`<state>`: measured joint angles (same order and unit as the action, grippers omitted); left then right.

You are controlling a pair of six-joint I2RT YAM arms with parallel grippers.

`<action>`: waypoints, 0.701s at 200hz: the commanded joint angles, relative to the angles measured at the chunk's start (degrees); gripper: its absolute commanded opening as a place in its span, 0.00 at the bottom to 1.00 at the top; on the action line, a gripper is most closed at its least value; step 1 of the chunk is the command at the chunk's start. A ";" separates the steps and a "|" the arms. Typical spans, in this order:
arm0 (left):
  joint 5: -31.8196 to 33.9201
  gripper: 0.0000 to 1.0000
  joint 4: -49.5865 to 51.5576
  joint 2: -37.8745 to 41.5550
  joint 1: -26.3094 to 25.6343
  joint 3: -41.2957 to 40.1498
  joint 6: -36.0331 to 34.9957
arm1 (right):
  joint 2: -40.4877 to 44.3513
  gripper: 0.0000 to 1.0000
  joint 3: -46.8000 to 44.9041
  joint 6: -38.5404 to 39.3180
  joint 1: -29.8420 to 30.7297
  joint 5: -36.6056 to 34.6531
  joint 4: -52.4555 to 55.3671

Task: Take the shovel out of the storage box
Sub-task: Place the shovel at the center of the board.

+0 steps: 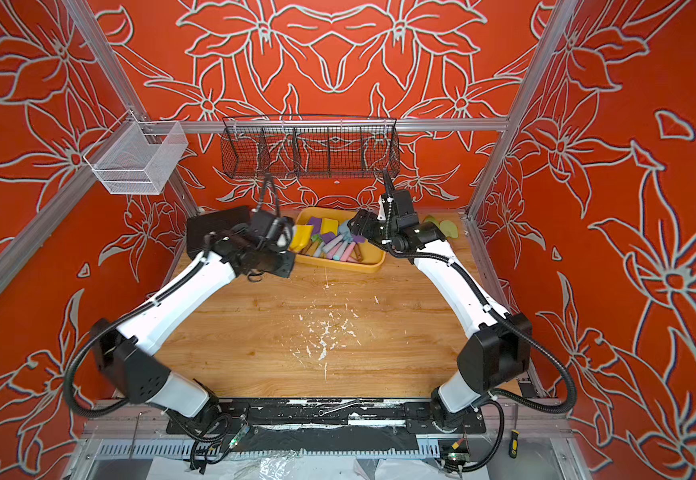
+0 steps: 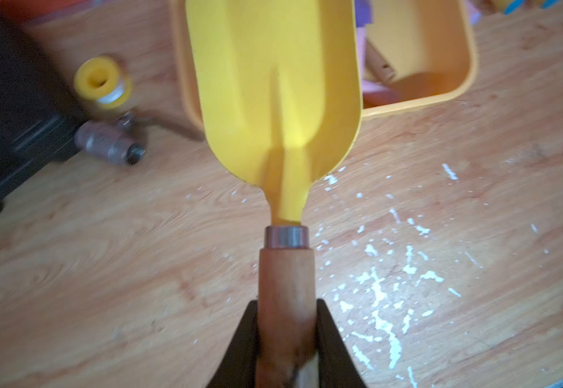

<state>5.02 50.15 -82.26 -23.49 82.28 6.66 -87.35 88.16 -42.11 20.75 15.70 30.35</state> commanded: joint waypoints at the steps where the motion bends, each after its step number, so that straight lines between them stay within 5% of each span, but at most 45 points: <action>1: -0.34 0.00 -3.70 7.95 6.22 -8.48 -2.55 | 4.77 0.87 -2.72 5.80 -1.53 -1.64 2.43; 49: -3.16 0.00 -7.52 15.06 25.89 -20.85 -12.79 | 9.97 0.87 -9.95 11.14 -5.02 -2.17 1.56; 74: 2.89 0.00 -9.91 14.23 29.79 -24.56 -19.87 | 10.96 0.87 -10.79 13.29 -6.22 -2.15 1.03; 140: 3.93 0.00 -19.72 10.77 35.73 -35.42 -29.71 | 9.82 0.87 -9.97 16.52 -7.16 -0.99 0.00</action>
<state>7.86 36.14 -70.35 10.59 49.08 -17.91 -77.47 77.52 -27.81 13.96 14.33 30.98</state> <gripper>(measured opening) 0.236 0.871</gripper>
